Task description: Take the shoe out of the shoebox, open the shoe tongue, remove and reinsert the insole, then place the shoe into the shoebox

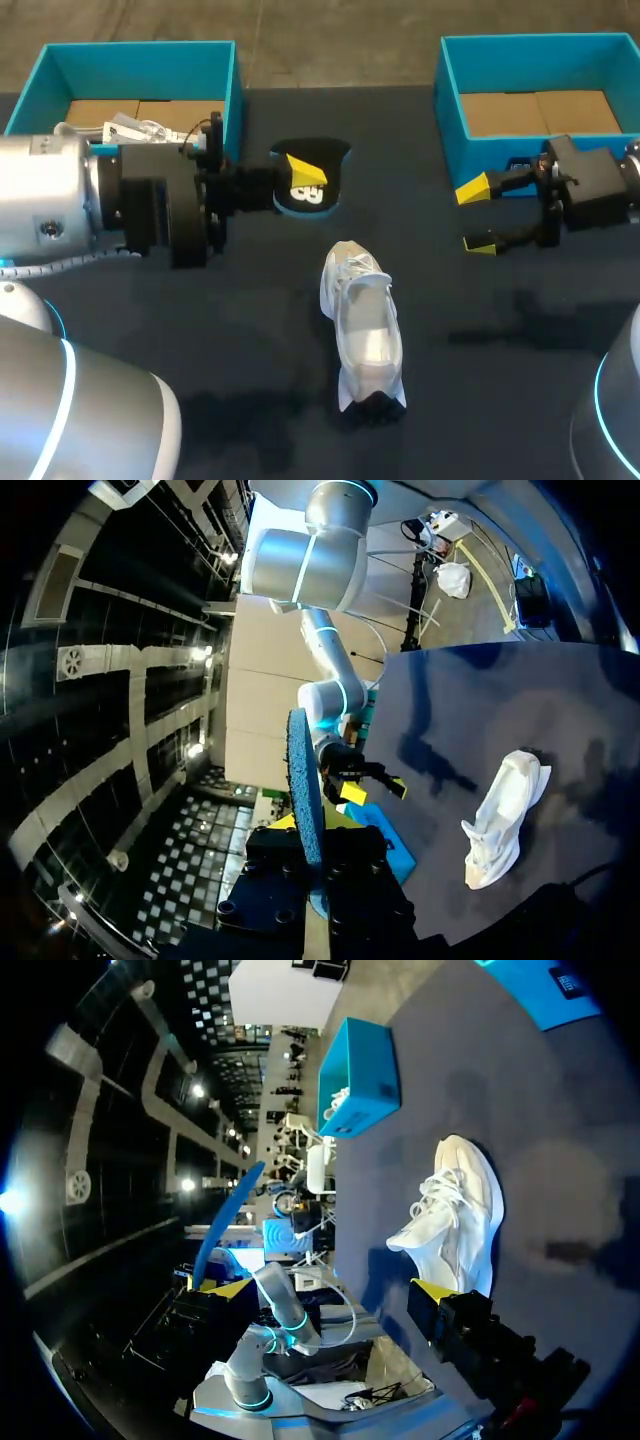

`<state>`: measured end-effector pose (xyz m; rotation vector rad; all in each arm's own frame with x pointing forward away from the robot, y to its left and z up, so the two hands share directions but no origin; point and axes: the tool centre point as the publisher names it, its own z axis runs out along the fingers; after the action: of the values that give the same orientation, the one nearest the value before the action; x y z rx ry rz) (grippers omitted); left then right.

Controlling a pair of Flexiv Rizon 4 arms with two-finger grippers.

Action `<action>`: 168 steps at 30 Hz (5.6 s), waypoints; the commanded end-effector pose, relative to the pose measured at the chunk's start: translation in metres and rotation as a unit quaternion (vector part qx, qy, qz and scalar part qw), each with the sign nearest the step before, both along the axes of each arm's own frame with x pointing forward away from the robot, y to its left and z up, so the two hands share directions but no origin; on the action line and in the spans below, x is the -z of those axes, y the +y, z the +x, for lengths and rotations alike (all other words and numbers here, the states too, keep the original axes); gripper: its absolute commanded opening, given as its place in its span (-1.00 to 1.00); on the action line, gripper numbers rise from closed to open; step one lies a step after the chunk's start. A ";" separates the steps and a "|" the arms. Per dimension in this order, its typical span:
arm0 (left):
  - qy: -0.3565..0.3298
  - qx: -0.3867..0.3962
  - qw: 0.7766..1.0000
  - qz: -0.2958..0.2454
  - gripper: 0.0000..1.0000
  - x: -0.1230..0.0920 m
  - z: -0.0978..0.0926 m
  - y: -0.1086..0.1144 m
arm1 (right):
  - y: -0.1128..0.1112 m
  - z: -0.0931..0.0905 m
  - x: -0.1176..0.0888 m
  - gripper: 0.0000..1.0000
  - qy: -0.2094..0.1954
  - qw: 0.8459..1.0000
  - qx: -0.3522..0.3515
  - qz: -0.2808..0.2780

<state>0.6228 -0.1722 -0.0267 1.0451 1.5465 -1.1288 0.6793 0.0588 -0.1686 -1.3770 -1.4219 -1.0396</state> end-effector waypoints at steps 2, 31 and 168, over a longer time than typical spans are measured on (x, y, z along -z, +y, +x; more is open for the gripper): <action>-0.017 0.009 0.999 -0.029 -1.00 0.024 0.019 0.003 | 0.001 -0.001 0.000 1.00 0.000 1.000 0.001 -0.001; -0.078 0.058 0.995 -0.027 -1.00 0.050 0.042 0.015 | 0.001 -0.001 0.000 1.00 0.000 1.000 0.001 -0.001; -0.275 0.070 0.958 -0.048 -1.00 0.133 0.103 -0.024 | 0.090 0.068 -0.009 1.00 -0.008 0.999 0.025 0.026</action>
<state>0.7289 -0.1948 -0.1568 1.2955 0.9870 -0.8943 0.7320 0.1289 -0.1560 -1.3836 -1.3643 -1.1277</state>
